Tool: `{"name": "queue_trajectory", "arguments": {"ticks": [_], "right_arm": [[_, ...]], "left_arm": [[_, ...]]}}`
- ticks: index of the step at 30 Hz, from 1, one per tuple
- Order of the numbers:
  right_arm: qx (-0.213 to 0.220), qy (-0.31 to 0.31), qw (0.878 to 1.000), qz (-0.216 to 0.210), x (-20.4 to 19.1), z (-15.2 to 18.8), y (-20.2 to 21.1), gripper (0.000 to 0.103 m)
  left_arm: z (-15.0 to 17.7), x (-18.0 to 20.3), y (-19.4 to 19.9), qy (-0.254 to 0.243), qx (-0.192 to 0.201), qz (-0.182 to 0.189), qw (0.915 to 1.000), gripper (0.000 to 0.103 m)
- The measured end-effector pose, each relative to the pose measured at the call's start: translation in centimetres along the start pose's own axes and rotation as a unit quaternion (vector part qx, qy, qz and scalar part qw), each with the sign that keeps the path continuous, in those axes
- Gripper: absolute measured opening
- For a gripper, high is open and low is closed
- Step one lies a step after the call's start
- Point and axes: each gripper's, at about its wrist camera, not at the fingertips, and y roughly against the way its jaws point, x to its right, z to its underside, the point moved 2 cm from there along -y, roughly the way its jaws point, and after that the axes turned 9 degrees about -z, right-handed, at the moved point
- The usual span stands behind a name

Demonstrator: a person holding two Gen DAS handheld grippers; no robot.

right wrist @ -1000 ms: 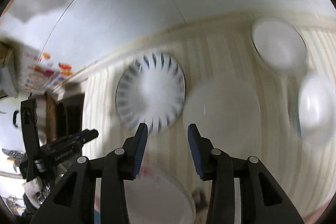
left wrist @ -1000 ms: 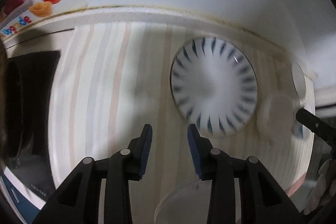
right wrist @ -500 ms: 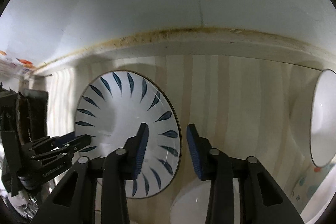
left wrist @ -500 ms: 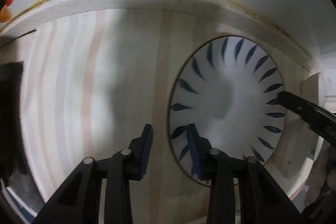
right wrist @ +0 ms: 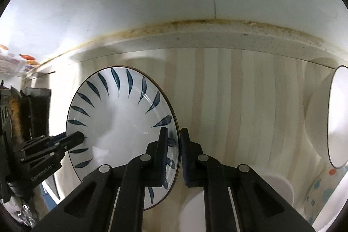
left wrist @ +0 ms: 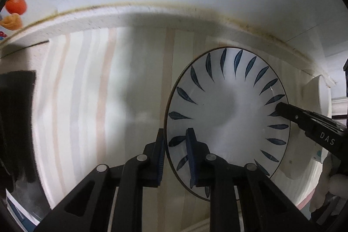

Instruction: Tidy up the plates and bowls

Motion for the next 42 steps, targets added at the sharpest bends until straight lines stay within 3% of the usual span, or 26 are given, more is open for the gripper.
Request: {"name": "queue_trajectory", "arguments": {"ticks": [7, 15, 22, 35, 42], "right_arm": [[0.025, 0.019, 0.999, -0.022, -3.3, 2.1, 4.0, 0.013], [0.049, 0.03, 0.997, -0.044, -6.1, 8.6, 8.7, 0.013], [0.054, 0.021, 0.997, -0.053, -6.1, 15.6, 10.7, 0.013], [0.004, -0.025, 0.998, -0.055, -2.2, 24.3, 5.6, 0.013], [-0.015, -0.036, 0.998, -0.047, -0.5, 26.8, 3.1, 0.013]], "left_arm": [[2.5, -0.1, 4.3, -0.001, 0.033, 0.0, 0.9995, 0.016], [7.8, -0.7, 9.5, -0.017, 0.059, -0.001, 0.9981, 0.016], [12.9, -0.8, 10.9, -0.033, 0.054, 0.004, 0.998, 0.016], [19.6, 0.3, 5.4, -0.059, -0.009, -0.008, 0.9982, 0.017], [20.8, 1.2, 3.0, -0.064, -0.027, -0.022, 0.9973, 0.017]]}}
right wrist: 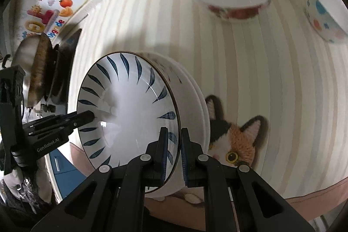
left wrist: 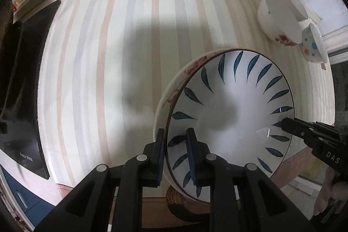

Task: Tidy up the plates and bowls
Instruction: 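Lower the plate stack onto the cat mat and open both grippers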

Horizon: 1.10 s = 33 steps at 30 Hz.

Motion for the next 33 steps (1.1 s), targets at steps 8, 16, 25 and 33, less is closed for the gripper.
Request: {"name": "queue_trajectory", "arguments": {"ticks": [8, 16, 25, 33], "right_arm": [[0.002, -0.011, 1.0, 0.003, 1.1, 0.0, -0.5, 0.013], [-0.006, -0.024, 1.0, 0.011, 0.7, -0.4, -0.3, 0.013], [-0.017, -0.022, 1.0, 0.013, 0.6, -0.7, 0.1, 0.015], [-0.01, -0.04, 0.999, 0.007, 1.3, -0.8, 0.7, 0.015]], "left_arm": [[-0.2, 0.8, -1.0, 0.001, -0.004, -0.005, 1.0, 0.018], [0.1, 0.6, -1.6, 0.011, -0.013, -0.004, 0.9999, 0.02], [0.0, 0.4, -2.3, 0.018, -0.019, -0.006, 0.9996, 0.02], [0.5, -0.7, -1.4, 0.04, -0.014, -0.005, 0.9991, 0.02]]}}
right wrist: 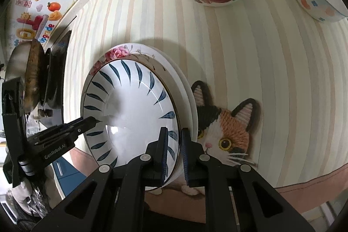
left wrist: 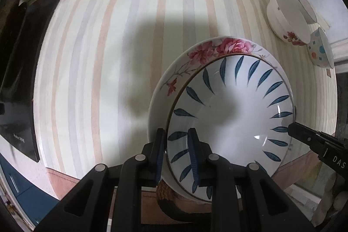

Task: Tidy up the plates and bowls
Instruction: 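Lower the plate stack onto the cat mat and open both grippers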

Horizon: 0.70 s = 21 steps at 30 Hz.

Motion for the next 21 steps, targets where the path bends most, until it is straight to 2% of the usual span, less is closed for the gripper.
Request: {"name": "queue_trajectory", "arguments": {"ticks": [7, 16, 21], "right_arm": [[0.036, 0.034, 0.998, 0.037, -2.9, 1.5, 3.2, 0.016], [0.093, 0.082, 0.99, 0.062, -9.7, 6.7, 8.7, 0.037], [0.123, 0.103, 0.985, 0.068, -13.1, 10.2, 11.7, 0.056]], "left_arm": [[1.4, -0.4, 3.7, 0.006, 0.045, -0.008, 0.9989, 0.02], [5.8, -0.8, 11.6, 0.0, 0.123, -0.023, 0.9922, 0.024], [8.6, -1.6, 15.2, -0.008, 0.159, -0.024, 0.987, 0.027]]}}
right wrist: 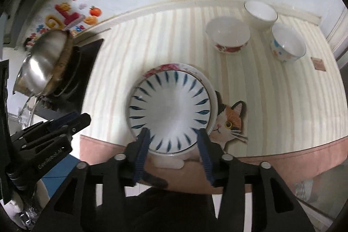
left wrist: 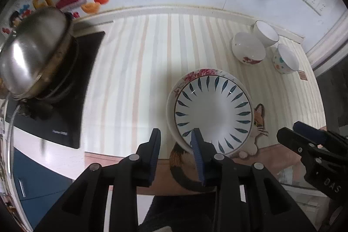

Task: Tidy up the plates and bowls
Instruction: 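Lower the plate stack onto the cat mat and open both grippers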

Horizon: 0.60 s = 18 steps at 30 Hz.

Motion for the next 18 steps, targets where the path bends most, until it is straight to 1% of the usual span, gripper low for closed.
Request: {"name": "queue_trajectory", "arguments": {"ticks": [2, 3, 4, 5, 6, 7, 8, 9, 10, 11, 13, 15, 18], "right_arm": [[0.013, 0.008, 1.0, 0.002, -1.3, 0.9, 1.7, 0.063], [0.021, 0.009, 1.0, 0.003, -1.8, 1.4, 2.6, 0.065], [0.026, 0.01, 1.0, 0.003, -2.2, 1.7, 3.2, 0.07], [0.033, 0.011, 0.999, 0.003, -2.7, 2.2, 4.0, 0.074], [0.038, 0.01, 0.999, 0.002, -3.0, 2.5, 4.6, 0.076], [0.044, 0.008, 0.999, 0.003, -3.2, 2.9, 5.2, 0.08], [0.047, 0.006, 0.999, 0.005, -3.6, 3.4, 5.9, 0.084], [0.05, 0.006, 0.999, 0.007, -3.8, 3.7, 6.3, 0.085], [0.055, 0.005, 0.998, 0.009, -4.1, 4.2, 6.9, 0.087], [0.058, 0.006, 0.998, 0.011, -4.3, 4.5, 7.3, 0.088], [0.064, 0.007, 0.998, 0.012, -4.8, 5.2, 8.3, 0.09], [0.066, 0.009, 0.998, 0.01, -5.1, 5.7, 8.9, 0.091], [0.072, 0.017, 0.997, 0.014, -5.4, 6.5, 9.9, 0.093]], "left_arm": [[0.6, -0.5, 1.4, 0.0, 0.01, 0.002, 0.9999, 0.029], [1.0, -0.7, 2.2, -0.001, 0.015, 0.002, 0.9999, 0.032], [1.3, -1.0, 2.7, -0.001, 0.018, 0.004, 0.9998, 0.034], [1.7, -1.3, 3.4, 0.0, 0.02, 0.008, 0.9998, 0.038], [2.1, -1.5, 3.9, 0.001, 0.023, 0.01, 0.9997, 0.046], [2.6, -1.7, 4.6, 0.002, 0.026, 0.012, 0.9996, 0.051], [2.9, -1.8, 5.1, 0.002, 0.028, 0.012, 0.9995, 0.064], [3.2, -2.0, 5.5, 0.003, 0.031, 0.012, 0.9995, 0.075], [3.5, -2.1, 6.0, 0.003, 0.034, 0.014, 0.9993, 0.079], [3.8, -2.3, 6.5, 0.005, 0.038, 0.015, 0.9991, 0.082], [4.3, -2.3, 7.4, 0.004, 0.043, 0.012, 0.999, 0.084], [4.8, -2.2, 8.2, 0.004, 0.052, 0.009, 0.9986, 0.089], [5.2, -2.2, 9.1, 0.005, 0.06, 0.006, 0.9981, 0.094]]}}
